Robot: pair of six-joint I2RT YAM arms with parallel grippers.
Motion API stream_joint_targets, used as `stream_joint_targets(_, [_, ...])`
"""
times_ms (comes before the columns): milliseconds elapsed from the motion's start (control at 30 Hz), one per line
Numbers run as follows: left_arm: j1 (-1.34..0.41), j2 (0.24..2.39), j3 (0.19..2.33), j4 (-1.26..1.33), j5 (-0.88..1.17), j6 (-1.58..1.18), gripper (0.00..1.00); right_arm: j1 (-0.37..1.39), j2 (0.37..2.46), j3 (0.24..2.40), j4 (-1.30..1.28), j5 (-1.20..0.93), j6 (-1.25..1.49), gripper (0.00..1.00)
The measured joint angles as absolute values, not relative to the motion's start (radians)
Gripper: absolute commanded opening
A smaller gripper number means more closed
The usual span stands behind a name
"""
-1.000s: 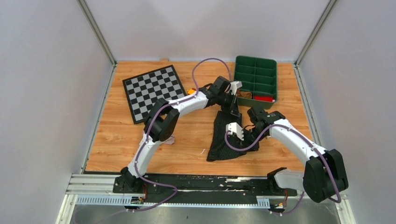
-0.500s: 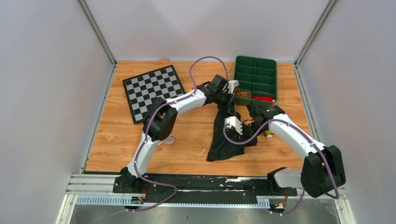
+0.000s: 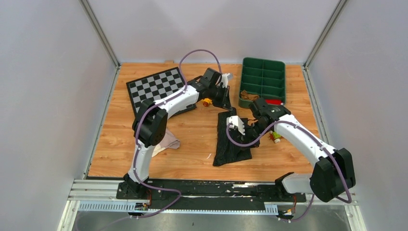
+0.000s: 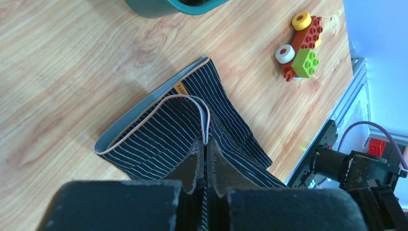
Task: Roll the underwear
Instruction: Fold the underwear at the center of the board.
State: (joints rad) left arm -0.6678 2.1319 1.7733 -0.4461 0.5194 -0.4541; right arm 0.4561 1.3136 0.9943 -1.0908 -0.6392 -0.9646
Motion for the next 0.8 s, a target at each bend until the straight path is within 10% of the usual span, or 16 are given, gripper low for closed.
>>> stream_joint_targets(800, [-0.775,2.357,1.898,-0.416,0.491,-0.44,0.0,0.459,1.349,0.808,-0.968,-0.599,-0.962,0.0])
